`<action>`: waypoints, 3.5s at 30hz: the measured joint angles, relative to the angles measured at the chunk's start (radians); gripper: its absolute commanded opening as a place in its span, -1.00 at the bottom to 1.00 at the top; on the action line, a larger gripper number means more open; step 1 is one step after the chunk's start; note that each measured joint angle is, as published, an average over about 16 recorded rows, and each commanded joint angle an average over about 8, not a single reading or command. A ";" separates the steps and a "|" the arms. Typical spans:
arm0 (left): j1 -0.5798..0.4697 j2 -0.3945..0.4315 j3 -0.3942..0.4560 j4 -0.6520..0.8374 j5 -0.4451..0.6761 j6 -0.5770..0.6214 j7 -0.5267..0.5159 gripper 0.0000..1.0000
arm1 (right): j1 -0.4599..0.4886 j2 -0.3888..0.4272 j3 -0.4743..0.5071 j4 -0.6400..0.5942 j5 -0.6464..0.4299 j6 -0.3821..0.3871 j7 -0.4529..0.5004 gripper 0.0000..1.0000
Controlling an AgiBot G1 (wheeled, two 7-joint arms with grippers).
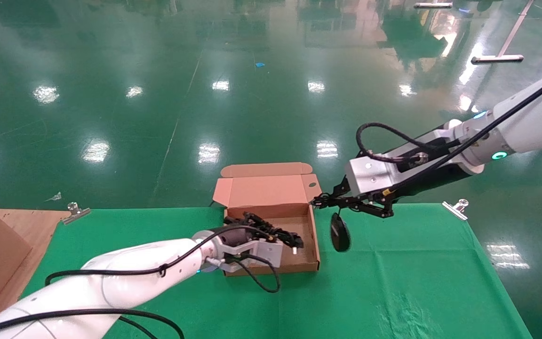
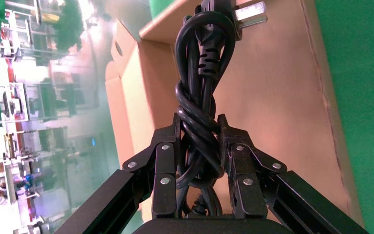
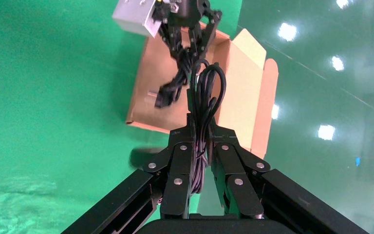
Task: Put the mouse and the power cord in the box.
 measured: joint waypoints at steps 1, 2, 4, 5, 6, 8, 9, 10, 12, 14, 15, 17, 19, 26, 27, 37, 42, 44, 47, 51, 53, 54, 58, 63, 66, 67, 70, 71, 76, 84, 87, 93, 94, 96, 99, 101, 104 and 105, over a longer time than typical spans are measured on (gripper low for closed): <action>-0.001 0.000 0.013 -0.002 -0.002 -0.005 -0.010 1.00 | -0.002 -0.001 0.000 -0.004 0.001 0.001 -0.003 -1.00; -0.003 0.000 0.025 -0.005 -0.006 -0.007 -0.021 1.00 | -0.004 -0.003 0.001 -0.007 0.001 0.002 -0.005 -1.00; -0.007 -0.001 0.048 -0.011 -0.015 -0.010 -0.039 1.00 | -0.006 -0.006 0.001 -0.013 0.003 0.003 -0.009 -1.00; -0.010 -0.001 0.058 -0.013 -0.019 -0.011 -0.047 1.00 | -0.006 -0.008 0.002 -0.016 0.003 0.004 -0.011 -1.00; -0.012 -0.001 0.068 -0.014 -0.022 -0.014 -0.054 1.00 | -0.006 -0.010 0.002 -0.018 0.004 0.004 -0.012 -1.00; -0.017 -0.001 0.088 -0.016 -0.028 -0.019 -0.067 1.00 | -0.005 -0.015 0.003 -0.023 0.005 0.004 -0.015 -1.00; -0.019 -0.001 0.097 -0.018 -0.031 -0.022 -0.071 1.00 | -0.004 -0.017 0.003 -0.024 0.006 0.004 -0.016 -1.00; -0.021 -0.001 0.106 -0.022 -0.034 -0.023 -0.075 1.00 | -0.002 -0.020 0.004 -0.026 0.007 0.004 -0.016 -1.00; -0.026 -0.002 0.119 -0.029 -0.047 -0.023 -0.084 1.00 | 0.002 -0.028 0.005 -0.029 0.008 0.004 -0.016 -1.00; -0.031 -0.003 0.129 -0.034 -0.063 -0.024 -0.089 1.00 | 0.007 -0.037 0.005 -0.030 0.009 0.005 -0.015 -1.00; -0.034 -0.003 0.132 -0.036 -0.071 -0.024 -0.090 1.00 | 0.010 -0.042 0.005 -0.029 0.010 0.007 -0.014 -1.00; -0.040 -0.005 0.137 -0.039 -0.090 -0.024 -0.090 1.00 | 0.013 -0.053 0.005 -0.026 0.010 0.011 -0.010 -1.00; -0.046 -0.009 0.137 -0.042 -0.112 -0.020 -0.087 1.00 | 0.013 -0.064 0.004 -0.018 0.012 0.015 -0.005 -1.00; -0.066 -0.072 0.098 -0.071 -0.231 0.049 -0.057 1.00 | -0.018 -0.099 -0.013 0.059 0.025 0.044 0.046 -1.00; -0.068 -0.088 0.087 -0.076 -0.252 0.063 -0.050 1.00 | -0.027 -0.102 -0.018 0.077 0.029 0.050 0.058 -1.00; -0.035 -0.323 -0.071 -0.156 -0.508 0.270 0.071 1.00 | -0.155 -0.118 -0.134 0.318 0.100 0.189 0.220 -1.00; 0.004 -0.416 -0.161 -0.143 -0.637 0.376 0.182 1.00 | -0.227 -0.119 -0.226 0.420 0.144 0.340 0.292 -1.00; 0.018 -0.438 -0.191 -0.120 -0.680 0.415 0.230 1.00 | -0.253 -0.119 -0.266 0.447 0.159 0.405 0.314 -1.00; 0.036 -0.455 -0.230 -0.074 -0.733 0.468 0.299 1.00 | -0.288 -0.119 -0.323 0.472 0.176 0.497 0.338 -0.86; 0.052 -0.461 -0.269 0.001 -0.787 0.526 0.375 1.00 | -0.329 -0.118 -0.391 0.487 0.194 0.603 0.361 0.06; 0.056 -0.459 -0.282 0.035 -0.805 0.547 0.402 1.00 | -0.344 -0.118 -0.418 0.488 0.200 0.637 0.368 0.56; 0.057 -0.457 -0.286 0.050 -0.812 0.555 0.411 1.00 | -0.350 -0.118 -0.429 0.487 0.202 0.650 0.371 0.75; 0.059 -0.450 -0.299 0.091 -0.830 0.576 0.435 1.00 | -0.365 -0.117 -0.461 0.482 0.207 0.679 0.378 1.00; 0.060 -0.448 -0.304 0.105 -0.837 0.581 0.441 1.00 | -0.371 -0.116 -0.471 0.480 0.210 0.688 0.382 1.00; 0.059 -0.447 -0.303 0.099 -0.834 0.580 0.437 1.00 | -0.370 -0.114 -0.464 0.481 0.212 0.681 0.382 1.00; 0.060 -0.448 -0.304 0.095 -0.833 0.580 0.433 1.00 | -0.371 -0.112 -0.460 0.483 0.214 0.677 0.383 1.00; 0.064 -0.452 -0.310 0.079 -0.831 0.586 0.418 1.00 | -0.378 -0.100 -0.443 0.493 0.225 0.662 0.389 1.00; 0.066 -0.454 -0.313 0.072 -0.831 0.588 0.411 1.00 | -0.381 -0.095 -0.436 0.498 0.231 0.656 0.392 1.00; 0.081 -0.469 -0.341 0.029 -0.832 0.613 0.362 1.00 | -0.410 -0.056 -0.388 0.533 0.272 0.617 0.415 1.00; 0.123 -0.508 -0.415 -0.073 -0.843 0.680 0.240 1.00 | -0.486 0.039 -0.278 0.617 0.375 0.529 0.473 1.00; 0.139 -0.524 -0.445 -0.114 -0.847 0.707 0.191 1.00 | -0.516 0.077 -0.235 0.650 0.416 0.494 0.496 1.00; 0.172 -0.555 -0.505 -0.196 -0.856 0.761 0.093 1.00 | -0.576 0.152 -0.147 0.717 0.497 0.423 0.542 1.00; 0.177 -0.561 -0.515 -0.210 -0.857 0.770 0.076 1.00 | -0.586 0.165 -0.132 0.729 0.511 0.411 0.550 1.00; 0.188 -0.571 -0.535 -0.238 -0.860 0.788 0.044 1.00 | -0.606 0.190 -0.103 0.751 0.538 0.388 0.566 1.00; 0.205 -0.587 -0.565 -0.279 -0.864 0.815 -0.006 1.00 | -0.636 0.228 -0.059 0.785 0.579 0.352 0.589 1.00; 0.216 -0.597 -0.585 -0.306 -0.867 0.833 -0.038 1.00 | -0.655 0.253 -0.030 0.807 0.607 0.329 0.604 1.00; 0.232 -0.613 -0.615 -0.348 -0.871 0.860 -0.088 1.00 | -0.686 0.291 0.014 0.841 0.648 0.293 0.627 1.00; 0.238 -0.618 -0.625 -0.361 -0.872 0.869 -0.104 1.00 | -0.696 0.304 0.029 0.852 0.662 0.281 0.635 1.00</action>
